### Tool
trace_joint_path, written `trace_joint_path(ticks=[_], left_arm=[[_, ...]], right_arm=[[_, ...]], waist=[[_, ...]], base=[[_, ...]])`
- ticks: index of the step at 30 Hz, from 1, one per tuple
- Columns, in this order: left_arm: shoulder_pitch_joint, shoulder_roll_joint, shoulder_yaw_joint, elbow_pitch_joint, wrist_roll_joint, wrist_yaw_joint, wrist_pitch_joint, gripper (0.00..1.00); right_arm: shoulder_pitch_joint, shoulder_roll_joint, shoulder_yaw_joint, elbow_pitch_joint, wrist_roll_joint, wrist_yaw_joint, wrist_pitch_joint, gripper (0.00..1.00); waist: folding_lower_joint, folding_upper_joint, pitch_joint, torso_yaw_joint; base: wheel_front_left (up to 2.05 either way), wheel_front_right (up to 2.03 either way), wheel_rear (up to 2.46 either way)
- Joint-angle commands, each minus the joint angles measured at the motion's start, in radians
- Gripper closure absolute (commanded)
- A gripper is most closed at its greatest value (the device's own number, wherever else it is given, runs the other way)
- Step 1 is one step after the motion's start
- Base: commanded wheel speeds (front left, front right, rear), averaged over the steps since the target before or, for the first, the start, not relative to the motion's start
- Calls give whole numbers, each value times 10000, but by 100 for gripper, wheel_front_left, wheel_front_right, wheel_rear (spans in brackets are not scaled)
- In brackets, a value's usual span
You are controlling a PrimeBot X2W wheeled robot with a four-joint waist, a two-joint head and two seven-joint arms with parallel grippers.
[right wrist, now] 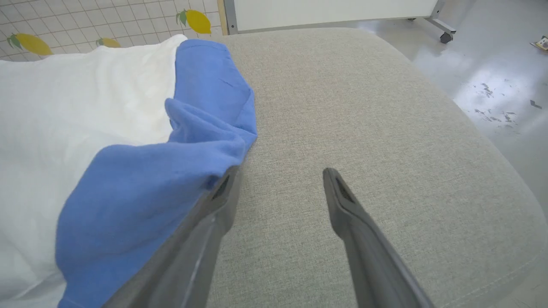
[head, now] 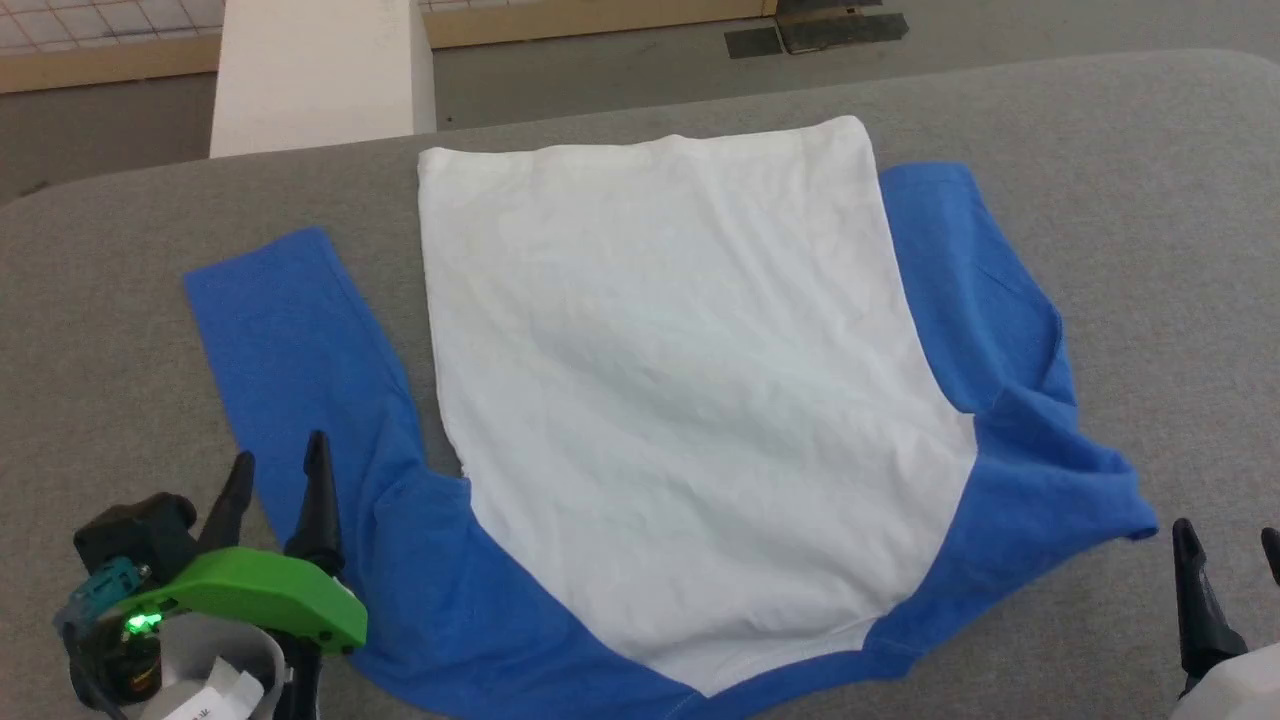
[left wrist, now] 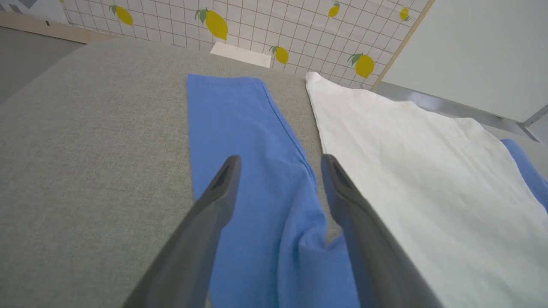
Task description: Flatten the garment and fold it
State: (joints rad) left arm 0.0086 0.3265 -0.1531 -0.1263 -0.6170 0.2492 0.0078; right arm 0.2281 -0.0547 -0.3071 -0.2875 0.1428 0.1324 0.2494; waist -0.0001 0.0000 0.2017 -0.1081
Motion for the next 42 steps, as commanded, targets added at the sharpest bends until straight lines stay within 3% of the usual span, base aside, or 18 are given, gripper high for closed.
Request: trace_joint_path(ticks=[1,7,11,18,22,26,33,42], left_arm=[[-236,119,104,-1,181,86,-136,0],[-853,488,515,214,627,301,-636,0],[-1728,1123,754,667,1153,353,-805,0],[-3592,2579,435,2242,2183,-86,-162,0],[-4483,2999,402,3028,2119,-324,651,0],[-5036,3276,456,3692,1804,-389,1871,0],[-5353,3677,1041,4126,1172,302,3954,0],[-5043,3349,1829,3465,-94,681,5060,0]], right_arm=[[-11,9,22,-34,-20,-17,-120,0],[-330,-29,322,-131,63,-17,-1013,0],[-731,-119,691,-143,38,-17,-1919,0],[-1648,-337,1693,47,103,-17,-3415,0],[-2043,-303,2036,274,227,-17,-3814,0],[-2391,-255,2433,467,319,-17,-4038,0],[-2820,-233,2901,801,554,-17,-4234,0],[-3143,-274,3032,1088,630,-17,-4335,0]], waist=[[1,0,212,-245],[1,0,485,-505],[1,0,817,-618],[1,0,1593,-906],[1,0,2104,-1106],[1,0,2608,-1300],[1,0,3337,-1585],[1,0,3656,-1594]], base=[[0,0,0],[0,0,0],[0,0,0],[0,0,0],[0,0,0],[0,0,0],[0,0,0],[0,0,0]])
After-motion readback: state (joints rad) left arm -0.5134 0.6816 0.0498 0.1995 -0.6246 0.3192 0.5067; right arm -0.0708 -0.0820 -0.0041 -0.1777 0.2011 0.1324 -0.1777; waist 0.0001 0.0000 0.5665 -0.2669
